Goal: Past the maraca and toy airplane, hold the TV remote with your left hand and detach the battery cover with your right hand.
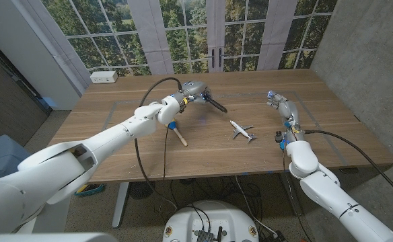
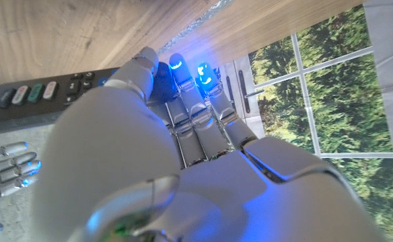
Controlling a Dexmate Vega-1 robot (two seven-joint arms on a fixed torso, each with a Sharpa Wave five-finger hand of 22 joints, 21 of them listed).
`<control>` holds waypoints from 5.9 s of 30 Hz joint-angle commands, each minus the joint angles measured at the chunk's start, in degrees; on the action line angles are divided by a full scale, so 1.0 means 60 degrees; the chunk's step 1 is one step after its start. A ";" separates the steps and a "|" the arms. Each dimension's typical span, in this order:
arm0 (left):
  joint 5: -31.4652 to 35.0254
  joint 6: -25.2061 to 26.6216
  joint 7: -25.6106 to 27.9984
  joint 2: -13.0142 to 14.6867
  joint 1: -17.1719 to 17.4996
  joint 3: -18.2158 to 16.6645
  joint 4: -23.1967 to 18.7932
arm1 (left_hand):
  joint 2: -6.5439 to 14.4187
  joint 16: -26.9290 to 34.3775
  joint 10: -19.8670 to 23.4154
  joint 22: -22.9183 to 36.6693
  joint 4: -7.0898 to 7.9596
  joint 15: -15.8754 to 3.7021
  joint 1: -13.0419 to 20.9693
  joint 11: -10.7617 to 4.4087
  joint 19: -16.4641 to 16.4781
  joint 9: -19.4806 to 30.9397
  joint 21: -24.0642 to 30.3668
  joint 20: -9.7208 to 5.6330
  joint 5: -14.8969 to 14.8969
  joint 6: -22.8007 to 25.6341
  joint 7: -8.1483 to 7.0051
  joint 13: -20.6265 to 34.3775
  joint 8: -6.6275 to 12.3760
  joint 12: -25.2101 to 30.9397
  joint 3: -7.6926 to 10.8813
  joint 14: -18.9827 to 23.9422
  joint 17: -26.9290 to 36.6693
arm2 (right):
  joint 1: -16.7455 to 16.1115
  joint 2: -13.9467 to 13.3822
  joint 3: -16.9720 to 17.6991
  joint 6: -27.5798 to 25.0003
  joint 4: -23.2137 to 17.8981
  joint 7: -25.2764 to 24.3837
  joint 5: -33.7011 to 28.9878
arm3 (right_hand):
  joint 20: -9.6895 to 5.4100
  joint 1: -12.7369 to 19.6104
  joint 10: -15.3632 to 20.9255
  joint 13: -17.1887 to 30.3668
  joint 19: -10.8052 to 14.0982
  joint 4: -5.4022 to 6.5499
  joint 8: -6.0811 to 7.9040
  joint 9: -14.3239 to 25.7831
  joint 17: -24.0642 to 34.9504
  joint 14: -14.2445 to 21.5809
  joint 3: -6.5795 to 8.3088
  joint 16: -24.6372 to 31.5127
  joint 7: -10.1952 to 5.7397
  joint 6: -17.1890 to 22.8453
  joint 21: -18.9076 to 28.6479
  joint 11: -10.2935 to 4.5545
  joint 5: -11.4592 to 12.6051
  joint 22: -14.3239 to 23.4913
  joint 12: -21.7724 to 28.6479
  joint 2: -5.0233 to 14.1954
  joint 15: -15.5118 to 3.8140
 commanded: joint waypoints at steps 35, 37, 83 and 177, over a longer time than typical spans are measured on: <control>-0.3181 -0.0307 0.1210 -0.0732 0.0896 -0.1489 0.0201 | -0.0227 -0.0058 0.2257 -0.0075 0.0017 -0.0916 0.0219 -0.1295 0.0110 0.0016 0.0671 -0.1193 0.0653 0.1493 -0.0043 0.0895 -0.0363 0.0081 -0.0193 0.0409 0.0027 | 0.0766 -0.0721 -0.1259 -0.3240 -0.1823 -0.0959 -0.3453 | 0.0401 0.1479 -0.0513 -0.0086 0.0113 -0.0152 -0.0049 0.0038 -0.0158 -0.0216 0.0186 -0.0194 -0.0293 -0.0250 -0.0169 -0.0459 0.0164 0.0024 -0.0348 -0.0661 -0.0242; -0.3300 -0.0373 0.1172 -0.0755 0.0892 -0.1517 0.0231 | -0.0237 -0.0072 0.2275 -0.0084 0.0022 -0.0917 0.0225 -0.1294 0.0109 0.0015 0.0699 -0.1194 0.0696 0.1522 -0.0035 0.0901 -0.0380 0.0082 -0.0197 0.0423 0.0014 | 0.0806 -0.0721 -0.1329 -0.3323 -0.1843 -0.0992 -0.3602 | 0.0413 0.1507 -0.0530 -0.0088 0.0120 -0.0144 -0.0046 0.0039 -0.0161 -0.0224 0.0179 -0.0197 -0.0303 -0.0249 -0.0173 -0.0462 0.0159 0.0025 -0.0355 -0.0682 -0.0253; -0.4642 -0.1529 -0.0725 -0.0843 0.0338 -0.1541 0.0739 | -0.0333 -0.0237 0.2243 -0.0229 0.0072 -0.0915 0.0299 -0.1267 -0.0121 0.0047 0.1170 -0.1174 0.1302 0.1624 0.0027 0.1017 -0.0822 -0.0054 -0.0283 0.0545 0.0003 | 0.1973 -0.0737 -0.2852 -0.4493 -0.1875 -0.0925 -0.6693 | 0.0106 0.3554 -0.0655 -0.0277 0.0772 -0.0128 0.0049 0.0075 -0.0248 0.0050 0.0229 -0.0077 -0.1080 -0.0197 -0.0168 -0.1125 -0.0103 0.0050 -0.0418 -0.1458 -0.1105; -0.5029 -0.1927 -0.2242 -0.0710 0.0150 -0.1551 0.0737 | -0.0241 -0.0443 0.2230 -0.0411 0.0087 -0.0915 0.0304 -0.1273 -0.0451 0.0164 0.1859 -0.1156 0.1628 0.1625 0.0039 0.1260 -0.1228 -0.0263 -0.0480 0.0483 0.0147 | 0.3241 0.0296 -0.3932 -0.2361 0.1244 -0.5305 -0.9066 | -0.1404 0.6403 0.5589 0.5776 0.1738 0.0391 0.4368 0.2279 0.7549 0.4943 -0.1974 0.5586 -0.1771 0.5821 0.3353 -0.2266 0.0920 0.0702 0.4719 -0.1806 -0.1918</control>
